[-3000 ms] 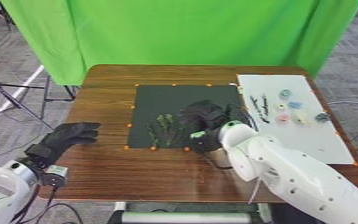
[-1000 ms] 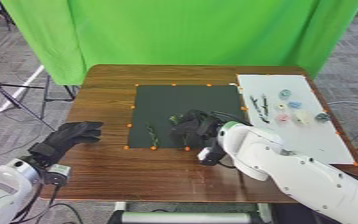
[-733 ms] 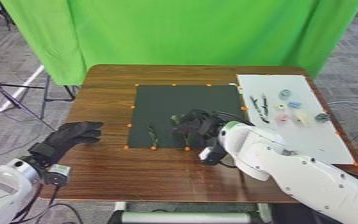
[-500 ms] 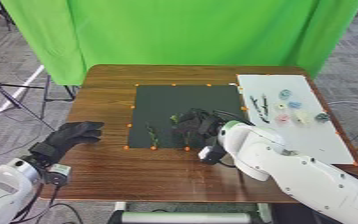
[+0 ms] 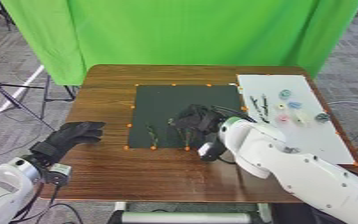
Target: Arrange flowers
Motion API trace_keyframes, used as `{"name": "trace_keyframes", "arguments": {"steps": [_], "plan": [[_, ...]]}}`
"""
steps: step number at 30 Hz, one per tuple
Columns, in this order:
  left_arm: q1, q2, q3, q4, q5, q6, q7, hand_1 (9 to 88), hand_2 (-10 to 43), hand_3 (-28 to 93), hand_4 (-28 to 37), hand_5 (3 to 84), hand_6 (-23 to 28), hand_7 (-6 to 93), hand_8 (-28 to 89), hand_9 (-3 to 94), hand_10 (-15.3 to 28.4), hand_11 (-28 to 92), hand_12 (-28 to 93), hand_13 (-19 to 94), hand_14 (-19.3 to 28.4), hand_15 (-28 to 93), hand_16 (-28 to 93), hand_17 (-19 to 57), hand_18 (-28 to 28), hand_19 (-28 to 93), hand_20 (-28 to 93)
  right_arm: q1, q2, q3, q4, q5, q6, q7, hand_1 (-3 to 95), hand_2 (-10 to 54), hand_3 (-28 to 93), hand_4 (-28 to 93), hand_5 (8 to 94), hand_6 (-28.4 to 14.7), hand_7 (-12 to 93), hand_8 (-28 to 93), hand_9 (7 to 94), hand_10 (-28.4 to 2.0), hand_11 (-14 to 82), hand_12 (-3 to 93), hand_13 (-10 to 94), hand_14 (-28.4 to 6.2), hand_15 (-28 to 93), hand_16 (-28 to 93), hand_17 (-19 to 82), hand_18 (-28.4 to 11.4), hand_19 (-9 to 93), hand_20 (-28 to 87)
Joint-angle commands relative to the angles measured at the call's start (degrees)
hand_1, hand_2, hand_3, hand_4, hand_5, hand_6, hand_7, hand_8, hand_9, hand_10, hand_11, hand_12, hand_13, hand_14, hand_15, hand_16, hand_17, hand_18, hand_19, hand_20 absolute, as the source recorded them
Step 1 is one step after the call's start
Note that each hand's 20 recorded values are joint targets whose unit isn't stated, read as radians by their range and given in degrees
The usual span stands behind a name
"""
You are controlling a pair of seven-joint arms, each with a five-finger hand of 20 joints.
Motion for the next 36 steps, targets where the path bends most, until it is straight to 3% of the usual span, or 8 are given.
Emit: {"name": "trace_keyframes", "arguments": {"steps": [1,7,12,16,19,28,31,36], "plan": [[1.1,-0.53,1.03,0.89,-0.36,-1.70,-1.90,20.8,4.3,52,-23.6,39.4,5.9,6.0,-4,39.2,16.3,12,13,32,20.4,16,3,-0.5,14.9,14,15,-1.0,1.1,5.2,-1.9,0.2,2.7,-1.0,24.3,7.9,58,-12,55.9,-0.6,8,-6,59.0,-14.5,7.6,9.6,94,-3.6,57,26,68,-12.6,93,50],[1.3,-0.68,0.93,0.87,-0.14,-1.29,-1.08,20.0,3.3,54,-24.9,39.7,5.9,6.0,-3,39.1,16.6,12,13,32,20.4,16,3,-0.5,14.8,14,15,-5.1,4.1,12.4,-4.5,-1.5,9.5,-2.1,24.6,4.3,58,-11,56.1,-1.9,8,-5,59.7,-15.1,7.9,10.7,93,-4.2,53,27,65,-13.0,93,46],[2.3,-1.04,0.67,0.64,0.32,0.30,0.54,19.9,2.6,56,-26.0,40.3,6.1,6.1,-3,39.2,16.7,12,14,32,20.3,16,3,-0.5,14.8,14,15,-9.4,8.0,16.5,-4.2,-11.2,16.8,-0.3,27.6,-4.3,61,-10,56.7,-2.6,9,-5,61.2,-15.3,8.4,13.0,90,-5.0,51,29,61,-13.7,93,42],[2.7,-0.88,0.96,0.67,0.79,2.13,2.60,20.0,2.2,57,-26.4,40.8,6.3,6.2,-3,39.7,17.0,13,14,32,20.4,17,3,-0.5,14.8,14,15,-14.8,10.8,21.8,-3.2,-16.7,16.0,1.8,29.6,-8.6,62,-10,56.5,-2.5,9,-4,59.9,-15.5,8.3,14.8,88,-5.3,52,29,59,-14.0,93,42],[3.6,-0.71,1.37,0.54,1.46,5.74,5.89,20.1,2.0,57,-26.8,41.5,6.5,6.6,-3,40.4,17.1,14,14,32,20.4,17,3,-0.3,14.9,14,15,-19.0,12.4,26.0,-2.4,-18.1,14.7,2.4,30.1,-9.4,62,-11,55.6,-2.2,10,-4,58.1,-15.8,7.9,15.7,86,-5.3,53,29,57,-14.2,93,42],[6.4,1.17,3.77,0.12,2.00,20.69,17.92,20.8,0.7,61,-27.1,46.2,6.6,10.7,-4,45.3,17.4,19,14,35,20.5,21,2,1.0,15.2,15,15,-26.9,14.2,32.6,-1.1,-19.4,14.5,4.7,29.7,-9.5,61,-12,55.0,-2.2,10,-4,57.0,-16.0,7.8,15.9,86,-5.6,53,29,57,-14.5,93,42],[6.5,2.23,4.75,0.05,1.27,25.94,21.50,22.2,-0.4,63,-26.5,48.1,6.3,12.2,-4,47.6,17.1,20,14,37,20.7,22,2,1.9,15.2,16,15,-25.5,14.0,30.5,-0.7,-20.3,14.9,5.6,29.8,-9.5,61,-12,55.4,-2.2,10,-4,58.3,-16.2,8.3,16.3,86,-5.7,54,29,57,-14.6,93,42],[5.4,3.94,5.55,-0.11,-0.33,31.14,25.39,24.0,-1.9,63,-24.9,48.2,5.9,13.7,-5,47.6,16.8,21,13,37,19.5,20,0,4.1,14.8,17,15,-21.6,14.2,25.9,0.3,-21.2,12.9,6.9,30.1,-9.5,61,-12,55.8,-2.2,11,-4,60.0,-16.2,8.8,17.9,86,-5.7,56,28,57,-15.2,93,45]]}}
